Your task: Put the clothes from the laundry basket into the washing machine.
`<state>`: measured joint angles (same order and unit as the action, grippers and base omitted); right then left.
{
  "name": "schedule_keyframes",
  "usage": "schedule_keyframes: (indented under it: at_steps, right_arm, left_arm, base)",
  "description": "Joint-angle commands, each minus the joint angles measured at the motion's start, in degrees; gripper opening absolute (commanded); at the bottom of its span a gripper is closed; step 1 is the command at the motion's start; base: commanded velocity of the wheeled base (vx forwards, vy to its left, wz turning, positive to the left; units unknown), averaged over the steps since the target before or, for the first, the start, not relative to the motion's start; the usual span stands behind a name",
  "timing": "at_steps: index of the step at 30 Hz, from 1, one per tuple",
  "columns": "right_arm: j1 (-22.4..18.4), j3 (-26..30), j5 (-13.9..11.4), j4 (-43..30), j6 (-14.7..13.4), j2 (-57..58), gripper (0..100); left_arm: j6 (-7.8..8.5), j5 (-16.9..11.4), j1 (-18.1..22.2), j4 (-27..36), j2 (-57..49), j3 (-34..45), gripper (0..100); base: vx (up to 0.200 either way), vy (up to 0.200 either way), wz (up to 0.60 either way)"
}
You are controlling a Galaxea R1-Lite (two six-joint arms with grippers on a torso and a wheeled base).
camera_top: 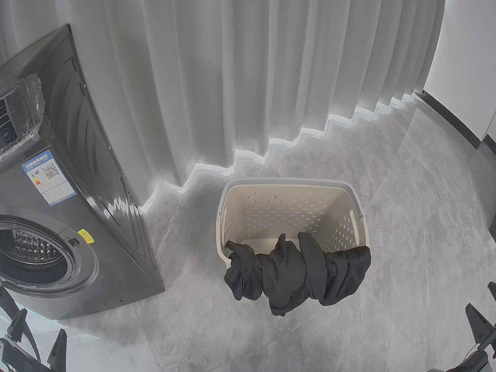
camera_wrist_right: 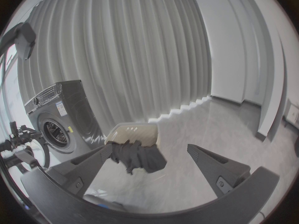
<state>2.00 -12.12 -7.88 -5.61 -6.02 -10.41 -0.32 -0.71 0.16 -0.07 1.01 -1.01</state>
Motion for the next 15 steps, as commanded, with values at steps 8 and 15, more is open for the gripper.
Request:
schedule_keyframes:
  at_steps: [8, 15]
  right_arm:
    - [3.19, -0.80, -8.65, 6.22, -5.84, -36.43, 100]
    - [6.44, 0.08, -8.74, 15.89, -7.25, -53.84, 100]
  left_arm:
    - [-0.03, 0.00, 0.02, -0.01, -0.84, 1.01, 100]
    - [-0.03, 0.00, 0.02, -0.01, -0.84, 1.01, 100]
  base:
    - [0.025, 0.000, 0.00]
    - [0.000, 0.000, 0.00]
